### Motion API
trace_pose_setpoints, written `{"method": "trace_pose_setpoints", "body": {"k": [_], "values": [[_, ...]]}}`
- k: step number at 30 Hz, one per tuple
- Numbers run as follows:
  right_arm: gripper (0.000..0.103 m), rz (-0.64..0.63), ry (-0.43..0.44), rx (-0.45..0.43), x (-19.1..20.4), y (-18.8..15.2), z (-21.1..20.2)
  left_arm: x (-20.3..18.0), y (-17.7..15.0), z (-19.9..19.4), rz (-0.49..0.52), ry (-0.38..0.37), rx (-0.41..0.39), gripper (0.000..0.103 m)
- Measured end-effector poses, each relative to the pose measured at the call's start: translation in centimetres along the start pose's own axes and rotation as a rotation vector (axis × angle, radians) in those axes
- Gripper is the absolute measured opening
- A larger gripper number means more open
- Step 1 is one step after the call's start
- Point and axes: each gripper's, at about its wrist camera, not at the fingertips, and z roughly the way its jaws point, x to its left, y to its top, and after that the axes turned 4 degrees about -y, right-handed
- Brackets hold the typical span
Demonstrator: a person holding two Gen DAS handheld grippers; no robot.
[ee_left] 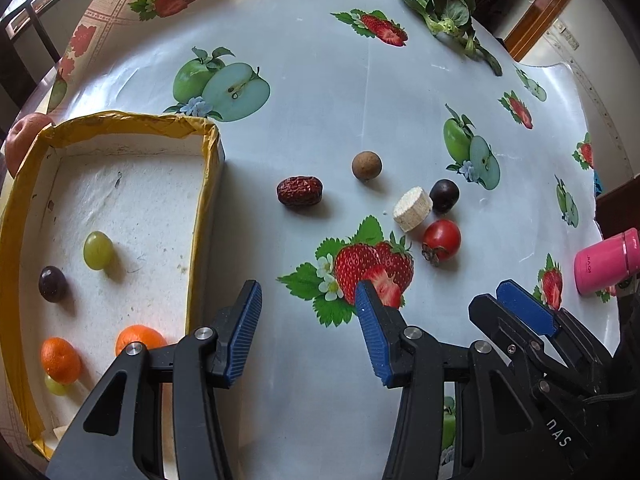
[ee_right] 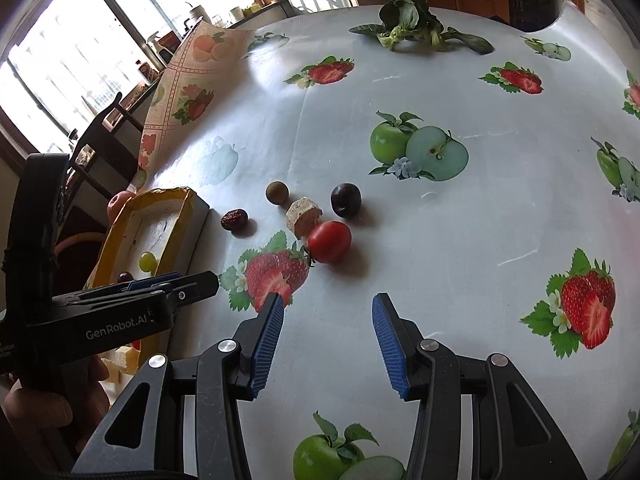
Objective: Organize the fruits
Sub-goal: 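Move the left tool to the red date while the right tool approaches the red tomato, then grasp the red date with the left tool while the right tool grasps the red tomato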
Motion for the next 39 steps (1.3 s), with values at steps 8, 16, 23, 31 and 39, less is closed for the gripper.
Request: {"method": "trace_pose_setpoints", "body": {"k": [8, 16, 23, 31, 39], "values": [[0.048, -0.019, -0.019, 0.022, 0.5, 2.6, 3.7, 0.7, 2.8, 2.8, -0.019, 0.031, 0.006, 0.047], [0.047, -0.051, -0.030, 0.029, 1.0, 3.3, 6.1, -0.5, 5.0, 4.0, 0.054, 0.088, -0.029, 0.048], [0.034, -0.070, -0.040, 0.023, 1.2, 3.3, 6.2, -1.6, 4.7, 4.1, 0.142, 0.105, -0.048, 0.027], [0.034, 0.002, -0.005, 0.003, -0.3, 1.0, 2.8, -1.7, 0.7, 2.0, 0.099, 0.035, -0.038, 0.027], [0.034, 0.081, 0.010, -0.016, -1.1, -1.2, -1.0, -1.8, -2.1, -0.9, 0.083, 0.019, -0.052, 0.027]]}}
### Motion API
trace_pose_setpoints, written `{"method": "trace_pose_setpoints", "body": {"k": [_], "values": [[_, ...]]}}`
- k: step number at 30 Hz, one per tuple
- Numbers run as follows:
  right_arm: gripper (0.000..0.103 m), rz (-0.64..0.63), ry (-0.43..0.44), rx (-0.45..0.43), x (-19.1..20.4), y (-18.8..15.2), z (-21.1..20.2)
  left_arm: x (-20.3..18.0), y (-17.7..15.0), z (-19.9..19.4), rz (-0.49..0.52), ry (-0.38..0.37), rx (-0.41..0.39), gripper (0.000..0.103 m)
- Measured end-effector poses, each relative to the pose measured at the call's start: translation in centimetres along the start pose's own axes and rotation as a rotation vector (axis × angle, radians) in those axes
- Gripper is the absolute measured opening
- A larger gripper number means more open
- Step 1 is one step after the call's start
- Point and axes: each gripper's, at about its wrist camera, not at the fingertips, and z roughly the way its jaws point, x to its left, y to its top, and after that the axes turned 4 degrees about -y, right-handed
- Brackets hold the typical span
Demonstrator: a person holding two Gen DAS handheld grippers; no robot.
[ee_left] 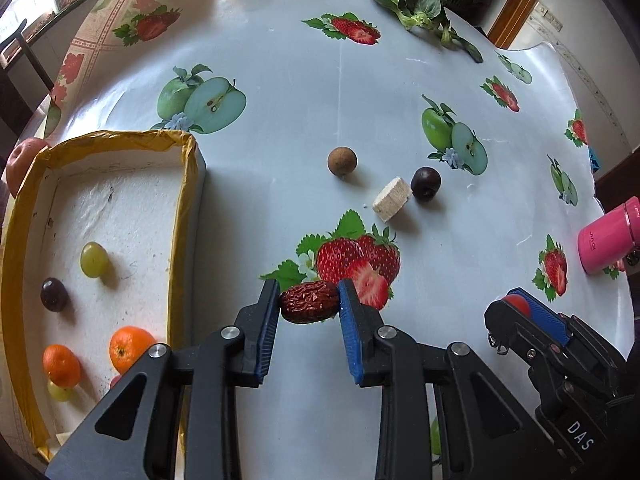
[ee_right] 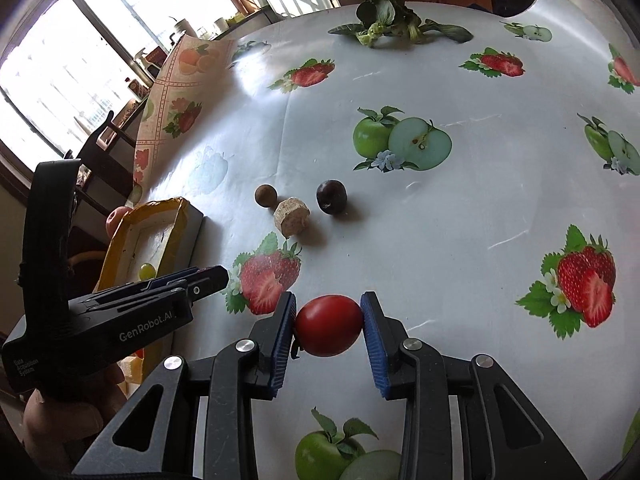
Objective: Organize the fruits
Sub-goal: 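Grasp the red date with the left tool while the right tool grasps the red tomato, then carry the date in the left tool over the tray while the right tool carries the tomato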
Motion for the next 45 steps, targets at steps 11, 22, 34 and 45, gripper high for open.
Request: {"method": "trace_pose_setpoints", "body": {"k": [11, 22, 34, 45], "values": [[0.034, -0.045, 0.015, -0.040, 2.8, -2.0, -4.4, 0.7, -2.5, -6.1, -0.002, 0.036, -0.090, 0.027], [0.034, -0.130, 0.009, -0.071, 6.4, -3.3, -7.6, 3.3, -4.8, -9.8, -0.033, 0.068, -0.145, 0.027], [0.034, -0.195, 0.010, -0.057, 9.7, -4.8, -7.8, 6.1, -6.4, -10.2, -0.074, 0.074, -0.149, 0.027], [0.034, -0.251, 0.027, -0.041, 12.3, -5.5, -7.2, 8.0, -7.3, -10.5, -0.095, 0.101, -0.149, 0.027]]}}
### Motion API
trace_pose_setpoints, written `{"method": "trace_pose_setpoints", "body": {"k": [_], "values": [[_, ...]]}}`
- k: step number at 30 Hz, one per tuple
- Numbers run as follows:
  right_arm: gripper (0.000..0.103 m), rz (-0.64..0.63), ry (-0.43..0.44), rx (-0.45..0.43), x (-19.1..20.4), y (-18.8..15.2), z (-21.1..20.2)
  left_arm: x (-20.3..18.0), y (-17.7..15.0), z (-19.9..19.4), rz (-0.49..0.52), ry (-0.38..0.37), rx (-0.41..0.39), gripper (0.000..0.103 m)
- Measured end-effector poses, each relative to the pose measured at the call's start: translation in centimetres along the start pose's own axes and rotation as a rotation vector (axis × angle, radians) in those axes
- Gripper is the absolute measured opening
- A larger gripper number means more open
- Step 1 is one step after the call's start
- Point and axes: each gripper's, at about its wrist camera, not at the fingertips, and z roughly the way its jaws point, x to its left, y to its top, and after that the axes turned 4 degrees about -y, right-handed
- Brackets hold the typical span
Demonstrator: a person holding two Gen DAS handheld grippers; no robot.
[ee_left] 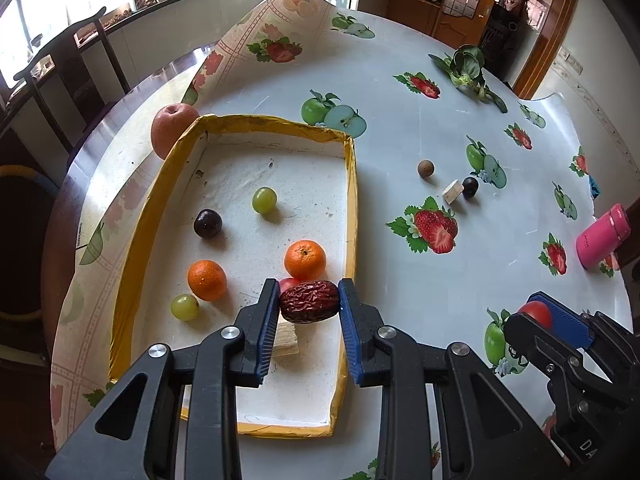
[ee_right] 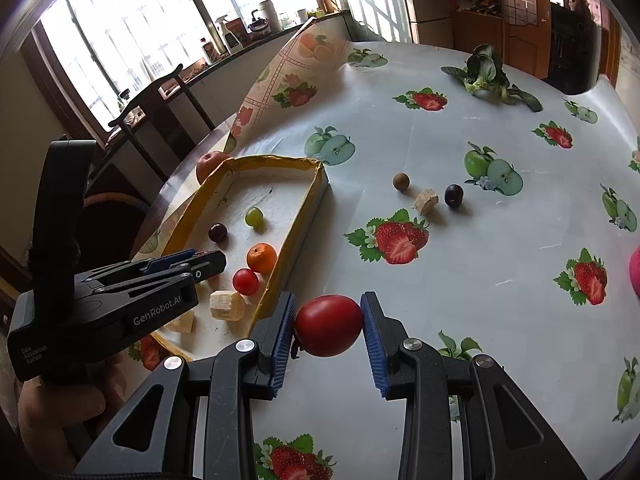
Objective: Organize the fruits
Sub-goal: 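Carry the date in the left tool over the tray while the right tool carries the tomato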
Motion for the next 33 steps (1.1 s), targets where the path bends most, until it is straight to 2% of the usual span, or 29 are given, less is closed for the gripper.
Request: {"method": "trace_pose_setpoints", "body": {"k": [18, 33], "values": [[0.034, -0.026, 0.024, 0.017, 1.8, 0.1, 1.2, 1.5, 0.0, 0.2, -0.009, 0.036, -0.006, 0.027], [0.034, -0.037, 0.042, 0.051, 2.8, 0.1, 3.5, 4.5, -0.3, 1.3, -0.053, 0.063, 0.013, 0.027]]}}
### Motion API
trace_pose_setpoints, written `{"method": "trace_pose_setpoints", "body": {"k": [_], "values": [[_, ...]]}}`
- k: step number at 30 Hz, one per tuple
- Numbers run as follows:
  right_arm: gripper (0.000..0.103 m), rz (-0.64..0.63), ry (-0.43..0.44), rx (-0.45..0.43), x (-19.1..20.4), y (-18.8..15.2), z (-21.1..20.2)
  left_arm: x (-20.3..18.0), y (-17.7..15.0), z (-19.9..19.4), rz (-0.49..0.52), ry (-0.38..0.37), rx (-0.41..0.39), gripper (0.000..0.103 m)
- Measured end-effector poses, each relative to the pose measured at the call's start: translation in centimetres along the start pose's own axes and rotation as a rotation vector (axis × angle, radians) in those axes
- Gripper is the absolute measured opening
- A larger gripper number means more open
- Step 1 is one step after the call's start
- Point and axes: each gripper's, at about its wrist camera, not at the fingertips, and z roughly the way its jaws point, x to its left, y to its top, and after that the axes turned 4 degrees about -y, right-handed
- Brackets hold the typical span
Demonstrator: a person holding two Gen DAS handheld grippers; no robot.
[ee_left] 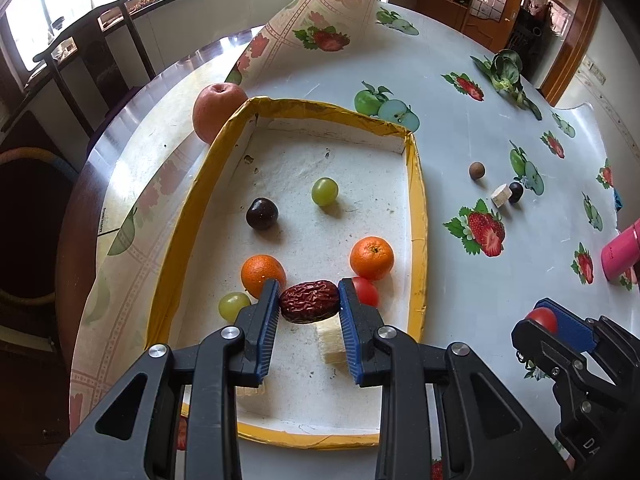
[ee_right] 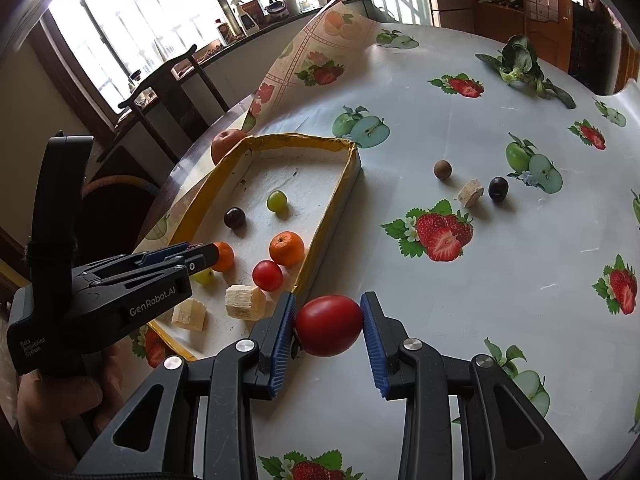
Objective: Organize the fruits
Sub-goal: 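Carry the date in the left tool over the tray while the right tool carries the tomato, then lower the date and tomato into the tray and open both tools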
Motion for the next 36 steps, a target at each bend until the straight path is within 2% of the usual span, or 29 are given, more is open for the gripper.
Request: {"method": "trace_pose_setpoints", "body": {"k": [10, 21, 30, 36], "values": [[0.034, -0.015, 0.023, 0.025, 0.7, 1.3, 2.5, 3.1, 1.0, 1.1, -0.059, -0.001, 0.017, 0.027], [0.034, -0.024, 0.056, 0.004, 1.9, 6.5, 5.8, 3.4, 5.4, 2.9, -0.047, 0.005, 0.002, 0.027], [0.034, -0.076, 0.040, 0.025, 3.5, 11.1, 10.8, 3.4, 9.3, 7.1, -0.033, 0.033, 0.032, 0.027], [0.034, -0.121, 0.017, 0.078, 4.1, 11.6, 14.3, 3.9, 10.3, 9.6, -0.049, 0.038, 0.064, 0.027]]}}
